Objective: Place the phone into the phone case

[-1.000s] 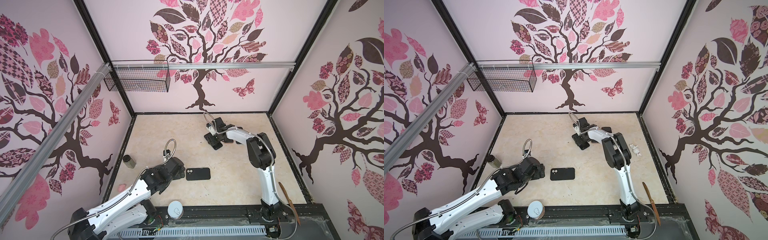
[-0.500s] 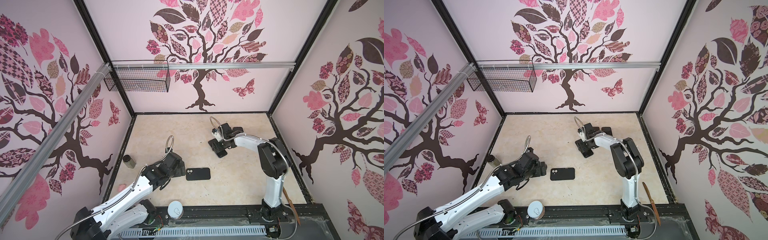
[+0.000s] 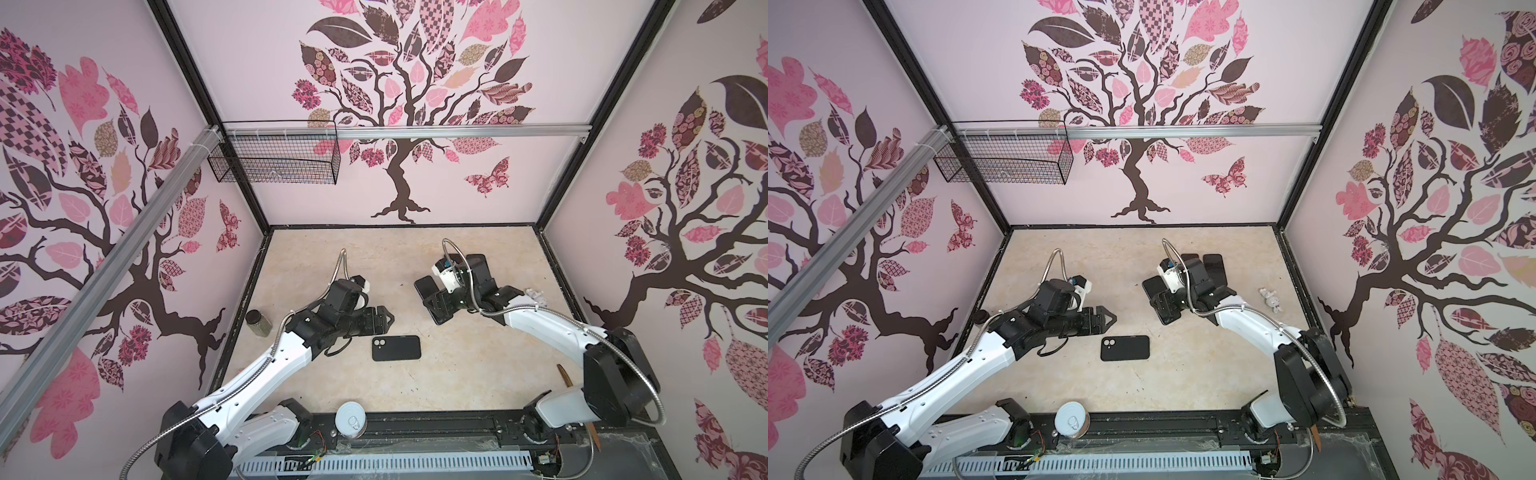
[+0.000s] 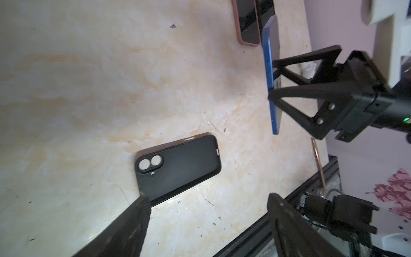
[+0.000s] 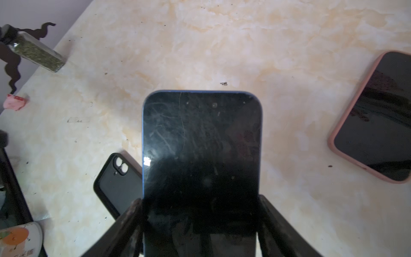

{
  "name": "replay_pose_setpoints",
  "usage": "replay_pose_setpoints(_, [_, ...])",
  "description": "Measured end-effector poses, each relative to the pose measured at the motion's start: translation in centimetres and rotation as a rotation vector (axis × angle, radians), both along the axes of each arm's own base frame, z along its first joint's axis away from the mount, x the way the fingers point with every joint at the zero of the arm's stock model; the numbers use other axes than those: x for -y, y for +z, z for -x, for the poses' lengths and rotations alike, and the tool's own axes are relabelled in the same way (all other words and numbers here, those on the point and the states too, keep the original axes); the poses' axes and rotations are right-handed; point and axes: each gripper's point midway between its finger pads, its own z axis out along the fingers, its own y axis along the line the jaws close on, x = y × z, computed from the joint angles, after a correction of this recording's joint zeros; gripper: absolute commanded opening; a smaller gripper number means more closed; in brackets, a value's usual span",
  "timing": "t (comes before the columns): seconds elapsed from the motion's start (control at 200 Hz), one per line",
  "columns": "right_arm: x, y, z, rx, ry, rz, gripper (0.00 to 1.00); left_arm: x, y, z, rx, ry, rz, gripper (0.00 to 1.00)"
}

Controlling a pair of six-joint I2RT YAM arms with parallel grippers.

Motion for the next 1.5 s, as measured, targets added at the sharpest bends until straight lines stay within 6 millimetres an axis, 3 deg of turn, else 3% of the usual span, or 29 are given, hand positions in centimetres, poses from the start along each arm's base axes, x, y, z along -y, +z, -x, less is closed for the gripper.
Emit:
replay_pose_setpoints(0.39, [-2.1, 3.3, 6.1, 0.071, 0.128, -0.118, 0.38, 4.6, 3.4, 0.9, -0.055, -0.182, 0.240, 0.75])
replay_pose_setpoints(0.535, [-3.0, 4.3, 7.1, 0.094, 0.163, -0.141, 0.38, 5.6, 3.9, 1.2, -0.082, -0.218, 0.298, 0.71])
replay_pose_setpoints(0.86, [-4.7, 4.5, 9.0, 0.100, 0.235, -0.133, 0.38, 6.2, 3.9, 1.2, -0.128, -0.227, 0.325, 0.58])
replay_pose_setpoints(1.15, [-5.9, 5.2, 10.2, 0.125, 0.287, -0.128, 0.39, 6.4, 3.9, 1.0, -0.145, -0.216, 0.330, 0.23])
replay_pose_setpoints(1.285, [-5.9, 5.2, 10.2, 0.134, 0.285, -0.121, 0.50, 6.1, 3.7, 0.7, -0.148, -0.198, 0.322, 0.06])
replay_pose_setpoints(1.365, [-5.8, 5.2, 9.9, 0.145, 0.274, -0.111, 0.68, 6.0, 3.6, 0.7, -0.150, -0.190, 0.317, 0.00])
replay_pose_setpoints(1.5, [-5.7, 5.2, 9.6, 0.147, 0.245, -0.105, 0.99, 6.0, 3.6, 0.6, -0.141, -0.190, 0.312, 0.00])
